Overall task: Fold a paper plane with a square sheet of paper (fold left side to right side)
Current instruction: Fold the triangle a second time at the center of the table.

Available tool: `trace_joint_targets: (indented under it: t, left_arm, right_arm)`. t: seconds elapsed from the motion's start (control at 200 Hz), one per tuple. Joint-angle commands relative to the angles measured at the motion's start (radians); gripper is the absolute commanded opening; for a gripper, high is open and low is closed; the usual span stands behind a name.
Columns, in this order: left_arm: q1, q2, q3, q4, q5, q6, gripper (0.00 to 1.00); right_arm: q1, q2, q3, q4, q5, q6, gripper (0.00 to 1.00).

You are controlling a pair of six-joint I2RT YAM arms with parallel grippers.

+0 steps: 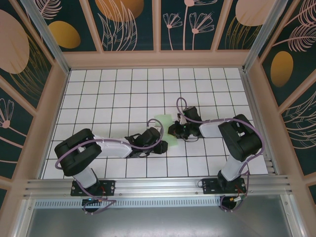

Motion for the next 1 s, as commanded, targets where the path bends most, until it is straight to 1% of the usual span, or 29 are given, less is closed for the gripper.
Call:
trace_joint_targets:
  t: [0.0,0.21,0.27,0.365,0.42,0.5,0.681,0.996]
  left_arm:
    - [-0.006,-0.026,-0.051,-0.077,0.043,-0.035,0.40]
    - [-0.006,-0.081,-0.083,-0.031,0.082,-0.033,0.40]
    - [-0.006,-0.117,-0.094,-0.025,0.071,-0.039,0.40]
    - [-0.005,-0.197,-0.084,-0.057,0.016,-0.032,0.41]
    - [-0.001,-0.230,-0.064,-0.089,-0.008,-0.021,0.44]
    - [0.020,-0.246,-0.035,-0.102,0.001,-0.005,0.46]
    - [0.062,-0.171,0.033,-0.093,0.045,0.040,0.46]
    - [0.065,0.001,0.125,-0.012,0.148,0.069,0.46]
  right_arm:
    - [0.002,0.027,-0.014,-0.082,0.054,-0.031,0.14]
    - [0.001,0.029,-0.012,-0.078,0.053,-0.031,0.14]
    - [0.001,0.029,-0.014,-0.078,0.053,-0.032,0.14]
    - [0.001,0.028,-0.015,-0.077,0.053,-0.031,0.14]
    - [0.002,0.027,-0.016,-0.076,0.051,-0.030,0.14]
    - [0.002,0.027,-0.015,-0.074,0.048,-0.029,0.14]
    - [0.002,0.027,-0.012,-0.078,0.048,-0.029,0.14]
    - [0.002,0.027,-0.009,-0.084,0.047,-0.030,0.14]
